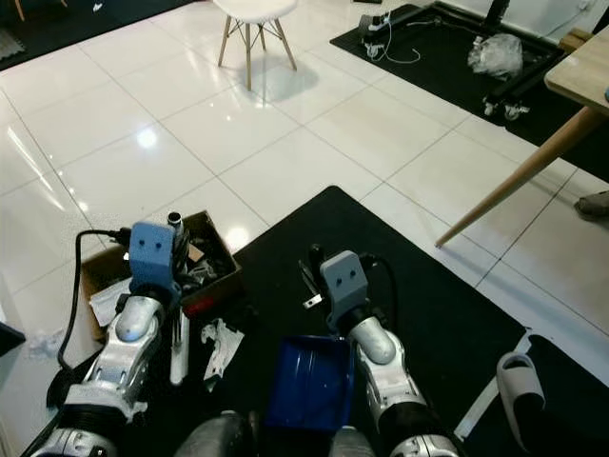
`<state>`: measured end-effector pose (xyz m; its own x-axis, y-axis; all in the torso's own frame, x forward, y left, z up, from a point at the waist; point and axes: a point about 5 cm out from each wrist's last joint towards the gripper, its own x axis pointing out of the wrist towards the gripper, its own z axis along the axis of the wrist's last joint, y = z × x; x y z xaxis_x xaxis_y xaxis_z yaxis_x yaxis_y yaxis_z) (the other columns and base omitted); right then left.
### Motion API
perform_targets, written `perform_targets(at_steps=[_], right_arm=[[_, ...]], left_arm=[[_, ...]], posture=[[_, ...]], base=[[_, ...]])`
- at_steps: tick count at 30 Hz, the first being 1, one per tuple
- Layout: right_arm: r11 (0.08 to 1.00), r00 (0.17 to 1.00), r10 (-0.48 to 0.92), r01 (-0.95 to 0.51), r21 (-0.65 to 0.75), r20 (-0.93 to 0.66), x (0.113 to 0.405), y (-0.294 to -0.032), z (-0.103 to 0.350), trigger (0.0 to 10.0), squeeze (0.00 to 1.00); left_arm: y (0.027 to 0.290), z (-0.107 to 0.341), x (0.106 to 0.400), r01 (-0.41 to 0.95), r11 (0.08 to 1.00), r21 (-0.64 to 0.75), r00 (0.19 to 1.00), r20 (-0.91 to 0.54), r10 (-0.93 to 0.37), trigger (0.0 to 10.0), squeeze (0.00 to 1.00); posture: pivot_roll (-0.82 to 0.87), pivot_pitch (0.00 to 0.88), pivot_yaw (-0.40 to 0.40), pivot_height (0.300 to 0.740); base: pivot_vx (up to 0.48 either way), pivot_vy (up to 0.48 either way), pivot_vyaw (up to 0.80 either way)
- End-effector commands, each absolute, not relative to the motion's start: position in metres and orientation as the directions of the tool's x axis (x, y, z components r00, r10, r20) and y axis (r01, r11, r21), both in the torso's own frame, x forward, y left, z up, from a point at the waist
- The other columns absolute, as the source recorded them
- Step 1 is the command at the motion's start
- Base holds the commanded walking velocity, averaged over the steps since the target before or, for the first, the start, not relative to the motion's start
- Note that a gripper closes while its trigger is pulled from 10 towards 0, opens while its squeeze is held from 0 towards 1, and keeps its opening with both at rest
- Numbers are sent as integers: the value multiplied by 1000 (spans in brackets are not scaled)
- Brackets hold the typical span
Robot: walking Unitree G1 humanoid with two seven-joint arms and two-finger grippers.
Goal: Sweep floor
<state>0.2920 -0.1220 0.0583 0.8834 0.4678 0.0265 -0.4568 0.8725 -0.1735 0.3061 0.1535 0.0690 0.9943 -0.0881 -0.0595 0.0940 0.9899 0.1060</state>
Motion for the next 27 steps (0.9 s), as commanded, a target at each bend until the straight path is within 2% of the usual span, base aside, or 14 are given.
perform_targets(at_steps=[1, 4, 12, 18, 20, 21, 27], right_arm=[[872, 879, 476, -465, -153, 41, 292, -118, 58, 10000, 0], [872, 878, 476, -465, -152, 43, 292, -117, 59, 10000, 0], [866, 873, 485, -474, -158, 41, 291, -118, 59, 10000, 0], [864, 871, 489, -477, -160, 40, 291, -118, 59, 10000, 0], [864, 871, 489, -478, -160, 41, 291, -118, 59, 10000, 0], [865, 872, 488, -476, -160, 42, 290, -119, 59, 10000, 0], [867, 874, 485, -474, -155, 40, 290, -119, 58, 10000, 0]], left_arm=[[150, 59, 306, 85, 996, -10, 991, -100, -86, 10000, 0], [147, 52, 304, 73, 994, -83, 988, -129, -84, 10000, 0], [140, 45, 303, 58, 992, -116, 987, -140, -75, 10000, 0], [132, 54, 307, 77, 978, -196, 990, -98, -97, 10000, 0], [130, 63, 307, 144, 963, -226, 985, -64, -162, 10000, 0], [129, 72, 306, 224, 948, -228, 971, -32, -237, 10000, 0], [135, 90, 299, 335, 916, -219, 940, 14, -341, 10000, 0]], posture=[[-45, 106, 43, 740], [-49, 108, 40, 740], [-67, 122, 25, 740], [-64, 120, 22, 740], [-59, 121, 27, 740], [-56, 122, 30, 740], [-43, 122, 31, 740]], base=[[0, 0, 0], [0, 0, 0], [0, 0, 0], [0, 0, 0], [0, 0, 0], [0, 0, 0], [0, 0, 0]])
